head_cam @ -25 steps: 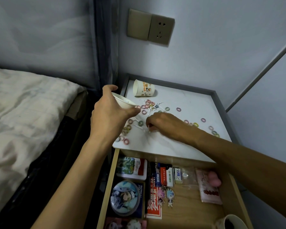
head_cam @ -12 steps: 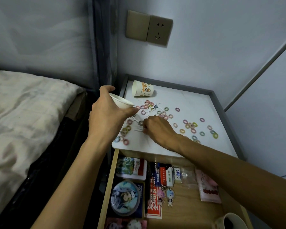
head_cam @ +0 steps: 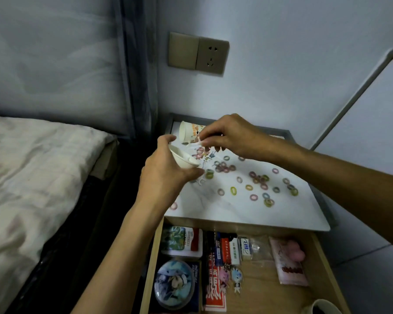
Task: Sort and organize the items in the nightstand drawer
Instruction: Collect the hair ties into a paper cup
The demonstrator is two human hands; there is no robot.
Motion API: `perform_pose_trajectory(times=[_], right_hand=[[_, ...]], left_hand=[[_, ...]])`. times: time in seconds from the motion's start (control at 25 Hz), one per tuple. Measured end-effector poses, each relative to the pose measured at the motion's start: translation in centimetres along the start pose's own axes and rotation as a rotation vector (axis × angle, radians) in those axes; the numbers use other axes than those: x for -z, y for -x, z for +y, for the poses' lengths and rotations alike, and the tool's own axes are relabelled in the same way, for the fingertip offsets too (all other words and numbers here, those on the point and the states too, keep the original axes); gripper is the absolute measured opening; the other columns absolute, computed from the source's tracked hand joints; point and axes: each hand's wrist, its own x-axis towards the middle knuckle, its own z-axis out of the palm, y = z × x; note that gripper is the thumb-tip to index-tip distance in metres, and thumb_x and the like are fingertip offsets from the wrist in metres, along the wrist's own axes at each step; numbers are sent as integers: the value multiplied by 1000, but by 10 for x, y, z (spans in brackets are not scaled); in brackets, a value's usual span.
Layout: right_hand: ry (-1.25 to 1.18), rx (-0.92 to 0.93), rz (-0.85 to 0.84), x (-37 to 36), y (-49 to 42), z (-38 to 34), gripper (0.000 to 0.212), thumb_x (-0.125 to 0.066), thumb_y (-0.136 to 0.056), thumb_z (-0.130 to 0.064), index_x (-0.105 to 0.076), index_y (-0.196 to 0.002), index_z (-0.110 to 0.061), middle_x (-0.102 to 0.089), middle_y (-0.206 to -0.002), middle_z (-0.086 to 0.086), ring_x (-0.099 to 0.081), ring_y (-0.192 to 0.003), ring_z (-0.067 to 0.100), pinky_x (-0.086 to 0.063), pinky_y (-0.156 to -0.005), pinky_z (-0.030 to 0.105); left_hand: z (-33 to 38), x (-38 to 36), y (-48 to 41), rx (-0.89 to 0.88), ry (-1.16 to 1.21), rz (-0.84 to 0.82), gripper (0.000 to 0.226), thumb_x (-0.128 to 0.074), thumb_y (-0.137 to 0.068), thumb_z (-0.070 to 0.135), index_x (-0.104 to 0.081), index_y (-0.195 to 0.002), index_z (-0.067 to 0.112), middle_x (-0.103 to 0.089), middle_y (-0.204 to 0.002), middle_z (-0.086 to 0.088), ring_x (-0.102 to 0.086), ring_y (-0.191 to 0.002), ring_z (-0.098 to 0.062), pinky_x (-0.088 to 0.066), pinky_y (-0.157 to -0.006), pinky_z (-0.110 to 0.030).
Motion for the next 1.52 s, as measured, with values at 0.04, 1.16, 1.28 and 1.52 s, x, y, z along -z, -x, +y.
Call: perform_pose_trajectory(times=[0.04, 1.16, 1.28, 1.52], right_hand=[[37, 39, -63, 3, -2, -10, 15, -70, -89, -17, -77, -102, -16, -72, -84, -12, -64, -70, -6, -49, -67, 10], [34, -462, 54, -76, 38, 136, 14, -73, -85, -33, -71, -84, -20, -66, -88, -4, -62, -79, 12, -50, -71, 27], [52, -460, 152, -67, 19, 133, 20, -75, -82, -40, -70, -89, -22, -66, -90, -9, -61, -82, 10, -47, -71, 29], [171, -392, -14, -79, -35, 143, 49, -77, -82, -21, -60, -128, -14, -59, -125, 7, -55, -115, 24, -43, -96, 32]], left_hand=[[2, -3, 1, -9, 7, -18, 91, -87, -65, 35, -35, -139, 28, -58, -116, 5, -59, -98, -15, -49, -72, -24], [6, -4, -2, 8, 119, 90, 83, -89, -65, 33, -42, -133, 30, -54, -105, 11, -60, -96, -13, -56, -81, -30], [6, -2, -2, 5, 119, 94, 84, -89, -65, 34, -42, -134, 30, -55, -107, 10, -60, -99, -13, -56, -83, -33], [1, 3, -6, 12, 97, 116, 84, -89, -65, 34, -41, -134, 30, -61, -118, 2, -60, -103, -17, -55, -84, -32]])
